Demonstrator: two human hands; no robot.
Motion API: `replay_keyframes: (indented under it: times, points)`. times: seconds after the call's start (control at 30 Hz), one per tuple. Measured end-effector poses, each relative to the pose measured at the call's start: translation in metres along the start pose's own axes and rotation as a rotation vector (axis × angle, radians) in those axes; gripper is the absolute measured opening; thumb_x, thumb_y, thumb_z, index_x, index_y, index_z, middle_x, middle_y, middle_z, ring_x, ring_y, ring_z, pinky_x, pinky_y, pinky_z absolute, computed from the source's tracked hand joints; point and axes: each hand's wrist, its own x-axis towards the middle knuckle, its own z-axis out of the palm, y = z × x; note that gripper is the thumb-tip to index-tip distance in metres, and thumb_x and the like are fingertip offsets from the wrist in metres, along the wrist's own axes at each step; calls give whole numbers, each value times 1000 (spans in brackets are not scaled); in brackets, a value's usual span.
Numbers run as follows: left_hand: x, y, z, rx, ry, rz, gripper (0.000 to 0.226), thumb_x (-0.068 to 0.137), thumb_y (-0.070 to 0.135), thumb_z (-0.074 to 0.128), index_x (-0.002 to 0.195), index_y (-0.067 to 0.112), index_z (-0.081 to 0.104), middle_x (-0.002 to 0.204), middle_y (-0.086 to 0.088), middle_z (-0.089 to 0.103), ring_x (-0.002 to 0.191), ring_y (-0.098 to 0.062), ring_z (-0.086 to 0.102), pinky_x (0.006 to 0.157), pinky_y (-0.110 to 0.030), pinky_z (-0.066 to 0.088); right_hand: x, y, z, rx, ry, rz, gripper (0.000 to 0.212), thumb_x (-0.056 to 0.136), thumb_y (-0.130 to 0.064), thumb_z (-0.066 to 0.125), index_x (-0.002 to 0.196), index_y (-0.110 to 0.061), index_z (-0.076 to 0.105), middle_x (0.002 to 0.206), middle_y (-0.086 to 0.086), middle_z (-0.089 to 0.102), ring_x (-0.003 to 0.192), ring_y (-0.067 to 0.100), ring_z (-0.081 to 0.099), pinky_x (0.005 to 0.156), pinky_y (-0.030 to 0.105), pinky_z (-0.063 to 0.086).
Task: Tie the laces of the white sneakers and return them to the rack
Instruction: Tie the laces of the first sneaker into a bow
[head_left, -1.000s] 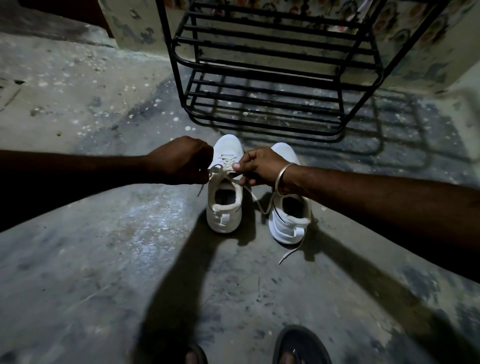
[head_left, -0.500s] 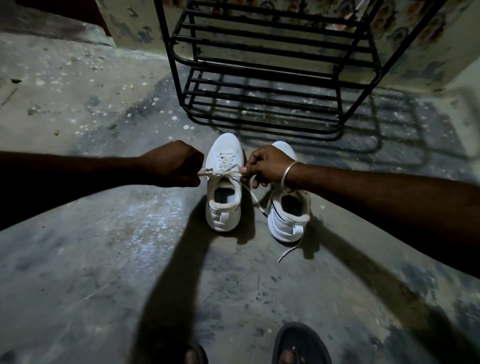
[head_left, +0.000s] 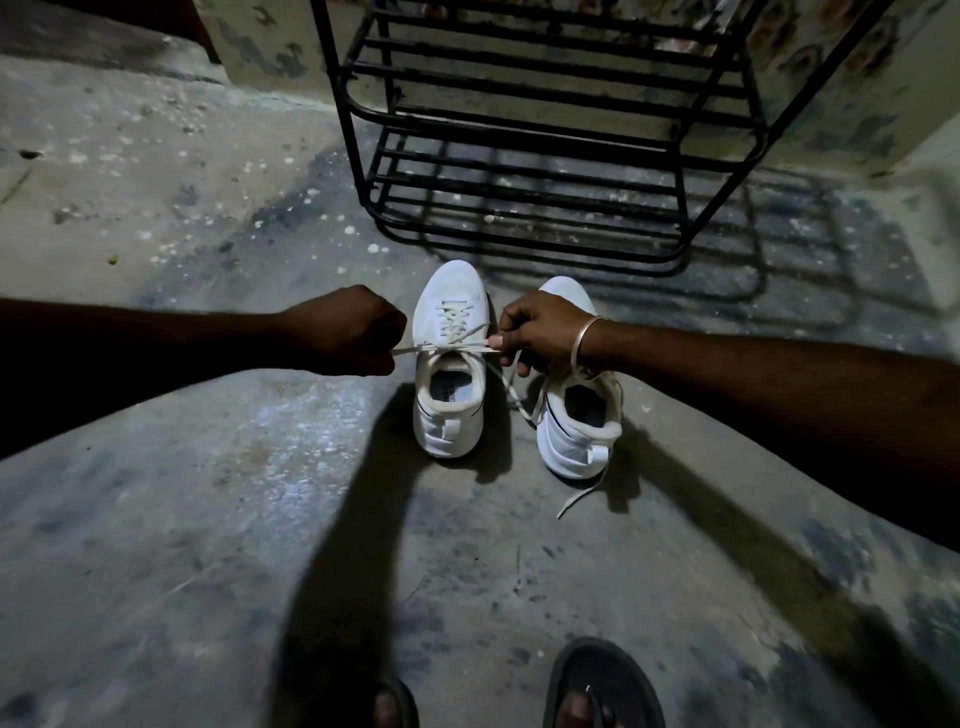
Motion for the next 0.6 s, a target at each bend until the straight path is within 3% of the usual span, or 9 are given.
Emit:
replay_keyframes:
  times: [0.07, 0.27, 0.47, 0.6]
  points:
    - [-3, 6, -2, 88, -47, -21, 8, 70, 37, 63, 70, 34, 56, 79, 0, 61, 68, -18, 58, 69, -35, 55, 1, 0, -1, -38, -6, -11, 14, 91, -15, 66, 82, -4, 64, 69, 11, 69, 50, 20, 62, 39, 19, 40]
    - [0, 0, -1, 7, -78, -128, 9, 71, 38, 60, 69, 34, 51, 78, 0, 63, 71, -22, 61, 72, -40, 57, 2, 0, 0, -111, 13, -20, 14, 91, -14, 64, 84, -2, 64, 69, 11, 69, 55, 24, 63, 44, 23, 42]
    - [-3, 1, -4, -10, -77, -80, 28, 78, 25, 63, 63, 38, 45, 76, 0, 57, 69, -20, 52, 69, -30, 46, 2, 2, -1, -147, 22, -21, 13, 91, -15, 64, 83, -5, 65, 69, 10, 70, 54, 21, 64, 48, 28, 47]
    - [-6, 1, -4, 39, -83, -30, 14, 71, 36, 56, 62, 36, 45, 70, 4, 52, 66, -19, 50, 68, -29, 43, 0, 0, -1, -150, 34, -13, 12, 90, -14, 65, 84, -3, 66, 71, 12, 70, 55, 21, 63, 45, 26, 46]
